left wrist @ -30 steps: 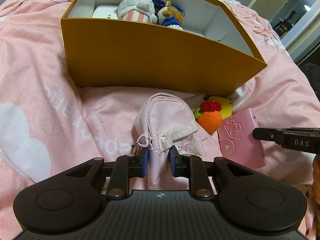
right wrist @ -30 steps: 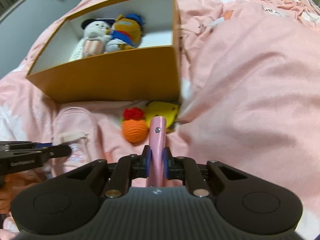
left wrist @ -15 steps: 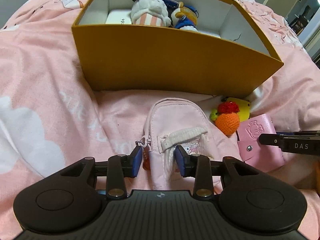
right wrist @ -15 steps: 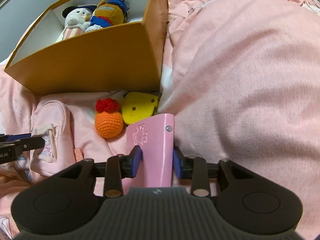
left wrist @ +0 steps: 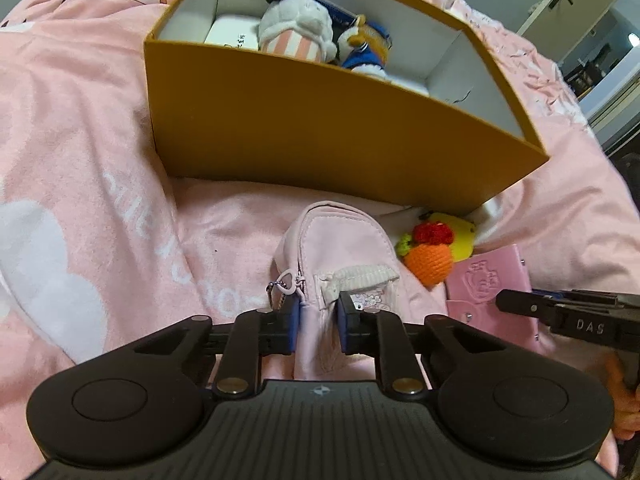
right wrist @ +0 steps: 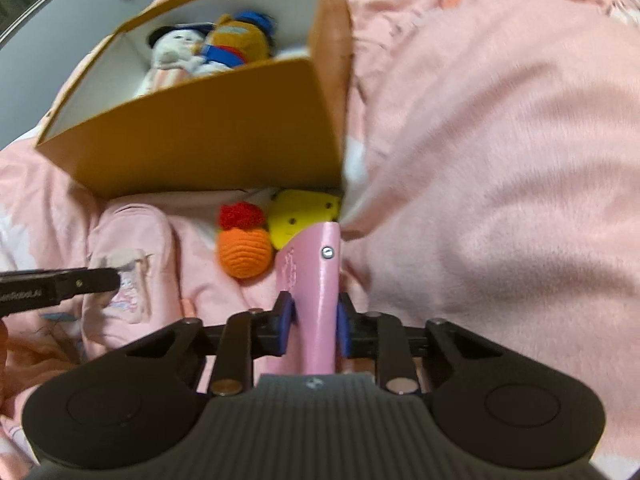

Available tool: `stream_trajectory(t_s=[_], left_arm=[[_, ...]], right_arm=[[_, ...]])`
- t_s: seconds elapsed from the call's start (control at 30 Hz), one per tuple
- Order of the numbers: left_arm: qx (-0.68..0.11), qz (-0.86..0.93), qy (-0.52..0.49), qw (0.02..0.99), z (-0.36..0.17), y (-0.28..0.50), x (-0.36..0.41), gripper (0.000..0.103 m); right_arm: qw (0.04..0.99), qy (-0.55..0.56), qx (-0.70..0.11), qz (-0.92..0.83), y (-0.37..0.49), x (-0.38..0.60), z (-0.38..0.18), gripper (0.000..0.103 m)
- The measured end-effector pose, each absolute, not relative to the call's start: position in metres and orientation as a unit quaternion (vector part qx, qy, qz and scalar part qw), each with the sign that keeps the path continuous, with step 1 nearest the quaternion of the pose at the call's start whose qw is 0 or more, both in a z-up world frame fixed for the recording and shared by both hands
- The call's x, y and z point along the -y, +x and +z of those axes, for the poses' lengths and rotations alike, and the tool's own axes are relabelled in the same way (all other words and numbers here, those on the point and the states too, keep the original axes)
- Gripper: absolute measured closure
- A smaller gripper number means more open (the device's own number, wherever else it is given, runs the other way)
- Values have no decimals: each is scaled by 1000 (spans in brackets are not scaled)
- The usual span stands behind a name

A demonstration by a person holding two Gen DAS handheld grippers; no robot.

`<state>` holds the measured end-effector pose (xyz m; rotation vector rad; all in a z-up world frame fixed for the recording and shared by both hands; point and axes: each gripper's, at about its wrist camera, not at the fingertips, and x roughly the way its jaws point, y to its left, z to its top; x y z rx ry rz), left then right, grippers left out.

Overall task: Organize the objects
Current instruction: 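Lift and carry the pink pouch and pink card holder over the orange box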

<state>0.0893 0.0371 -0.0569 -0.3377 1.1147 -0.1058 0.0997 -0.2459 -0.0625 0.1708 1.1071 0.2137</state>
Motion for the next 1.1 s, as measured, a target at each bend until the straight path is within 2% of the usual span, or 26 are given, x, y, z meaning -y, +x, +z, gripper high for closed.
stream_trajectory(t_s=[0.43,0.67,0.9,1.1], left_arm=[[-444,-125,-174,870,32,89,-46,85],[-394,-121,-149,899,80,124,-51,85],[-397,-128,-144,897,82,176,-46,85],[-407,-113,-134,896,68,211,-47,85]], right_arm=[[890,86,-424,145,84,249,34,84],[913,89,-371,143,119,251,78,84],[922,81,-362,110,177,248,81,84],[909,94,-390,113,225,241,58,85]])
